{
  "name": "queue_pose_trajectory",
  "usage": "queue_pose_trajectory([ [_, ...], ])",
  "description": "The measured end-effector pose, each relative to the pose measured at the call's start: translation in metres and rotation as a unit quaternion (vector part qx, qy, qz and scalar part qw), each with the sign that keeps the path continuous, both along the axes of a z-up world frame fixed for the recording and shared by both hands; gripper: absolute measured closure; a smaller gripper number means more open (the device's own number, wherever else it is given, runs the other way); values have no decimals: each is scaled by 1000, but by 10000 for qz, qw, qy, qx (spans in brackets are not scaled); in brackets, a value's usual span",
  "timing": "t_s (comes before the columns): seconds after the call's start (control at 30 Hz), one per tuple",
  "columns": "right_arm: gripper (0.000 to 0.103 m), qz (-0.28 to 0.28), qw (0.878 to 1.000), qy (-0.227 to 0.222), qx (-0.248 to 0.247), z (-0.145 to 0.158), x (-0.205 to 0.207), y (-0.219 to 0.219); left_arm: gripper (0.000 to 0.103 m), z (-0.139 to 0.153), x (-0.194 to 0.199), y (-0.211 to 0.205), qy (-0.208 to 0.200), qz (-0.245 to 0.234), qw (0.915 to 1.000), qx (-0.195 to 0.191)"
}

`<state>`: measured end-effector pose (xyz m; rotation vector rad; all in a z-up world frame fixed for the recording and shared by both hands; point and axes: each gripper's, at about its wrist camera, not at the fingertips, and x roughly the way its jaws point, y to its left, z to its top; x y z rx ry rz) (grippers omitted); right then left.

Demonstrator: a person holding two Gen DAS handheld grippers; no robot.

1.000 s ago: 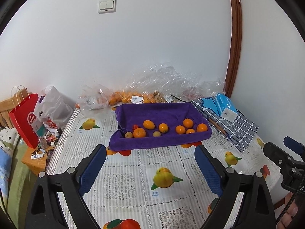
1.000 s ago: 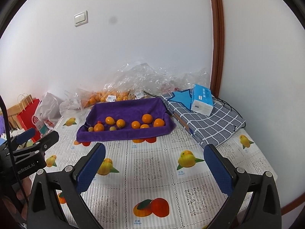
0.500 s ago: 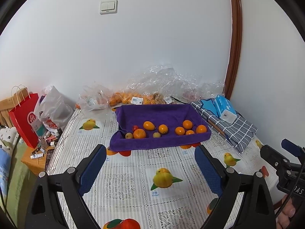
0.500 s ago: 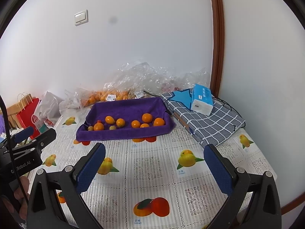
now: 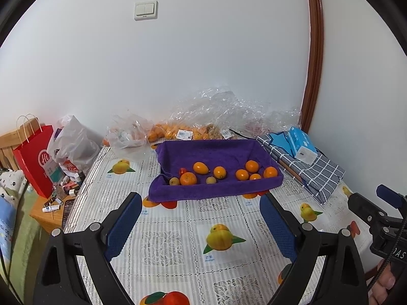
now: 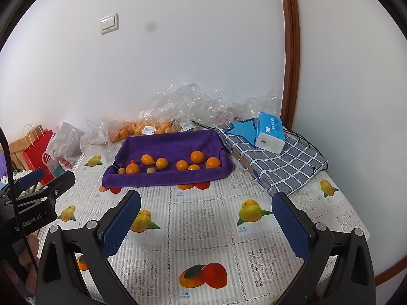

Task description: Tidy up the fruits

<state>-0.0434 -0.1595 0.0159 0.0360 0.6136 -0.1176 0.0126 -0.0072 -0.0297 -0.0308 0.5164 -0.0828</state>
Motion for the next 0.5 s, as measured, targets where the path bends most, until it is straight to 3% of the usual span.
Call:
queue_pose_trajectory([
  [0.5,2,9,10000,19,-21,-3,2,3,9,2,-1,3,-15,19,10000,-20],
])
